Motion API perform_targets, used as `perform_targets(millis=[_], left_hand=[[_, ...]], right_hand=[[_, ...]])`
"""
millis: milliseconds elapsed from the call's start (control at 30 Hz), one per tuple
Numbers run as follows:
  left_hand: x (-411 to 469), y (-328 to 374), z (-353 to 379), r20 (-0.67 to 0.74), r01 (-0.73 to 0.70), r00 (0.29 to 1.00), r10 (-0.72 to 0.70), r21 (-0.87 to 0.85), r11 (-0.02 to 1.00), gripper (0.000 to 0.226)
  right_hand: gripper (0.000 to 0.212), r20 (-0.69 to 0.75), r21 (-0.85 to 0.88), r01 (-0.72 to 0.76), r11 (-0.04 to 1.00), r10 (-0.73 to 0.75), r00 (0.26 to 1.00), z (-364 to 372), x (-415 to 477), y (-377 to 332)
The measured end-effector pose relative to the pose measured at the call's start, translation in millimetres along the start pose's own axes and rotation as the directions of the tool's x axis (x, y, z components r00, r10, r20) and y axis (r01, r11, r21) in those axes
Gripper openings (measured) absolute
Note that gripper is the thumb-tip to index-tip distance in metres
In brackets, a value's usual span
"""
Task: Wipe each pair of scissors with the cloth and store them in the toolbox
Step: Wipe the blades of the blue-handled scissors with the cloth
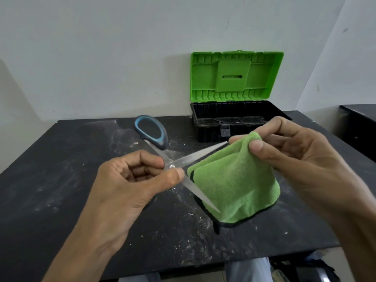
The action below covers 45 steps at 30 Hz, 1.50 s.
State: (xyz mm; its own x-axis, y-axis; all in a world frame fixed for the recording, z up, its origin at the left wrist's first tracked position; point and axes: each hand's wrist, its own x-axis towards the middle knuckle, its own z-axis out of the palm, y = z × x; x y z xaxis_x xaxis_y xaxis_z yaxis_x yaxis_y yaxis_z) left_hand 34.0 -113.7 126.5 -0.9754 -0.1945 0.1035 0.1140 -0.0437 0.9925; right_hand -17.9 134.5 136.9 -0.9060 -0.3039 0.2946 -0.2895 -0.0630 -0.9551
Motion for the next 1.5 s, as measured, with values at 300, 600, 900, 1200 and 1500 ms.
perform_targets(millis=[300,600,900,1200,1500], left_hand=[[-3,4,6,0.106,-0.035,0.994,0.021,0.129,0.991,0.032],[4,-2,8,0.145,-0.006,0.989,-0.016,0.148,0.989,0.022],[3,-1,5,0.161,0.060,0.984,-0.079,0.119,0.991,0.020],[10,-3,-23,-0.015,0.105,0.994,-0.105,0.029,0.994,0.023],[25,-14,-7,-0.050,0.164,0.983,-0.175,-0.173,0.971,0.031]], right_hand=[[0.019,0.042,-0.039,-0.026,0.999,0.027,0.999,4,-1,-1],[0.016,0.081,-0.206,-0.029,0.978,0.047,0.996,9,6,16],[0.014,0.106,-0.226,-0.012,0.974,0.037,0.994,9,7,22],[0.014,-0.056,-0.296,-0.015,0.955,-0.002,0.998,-16,9,11],[0.009,-0.175,-0.445,-0.103,0.889,0.027,0.984,-39,47,45]])
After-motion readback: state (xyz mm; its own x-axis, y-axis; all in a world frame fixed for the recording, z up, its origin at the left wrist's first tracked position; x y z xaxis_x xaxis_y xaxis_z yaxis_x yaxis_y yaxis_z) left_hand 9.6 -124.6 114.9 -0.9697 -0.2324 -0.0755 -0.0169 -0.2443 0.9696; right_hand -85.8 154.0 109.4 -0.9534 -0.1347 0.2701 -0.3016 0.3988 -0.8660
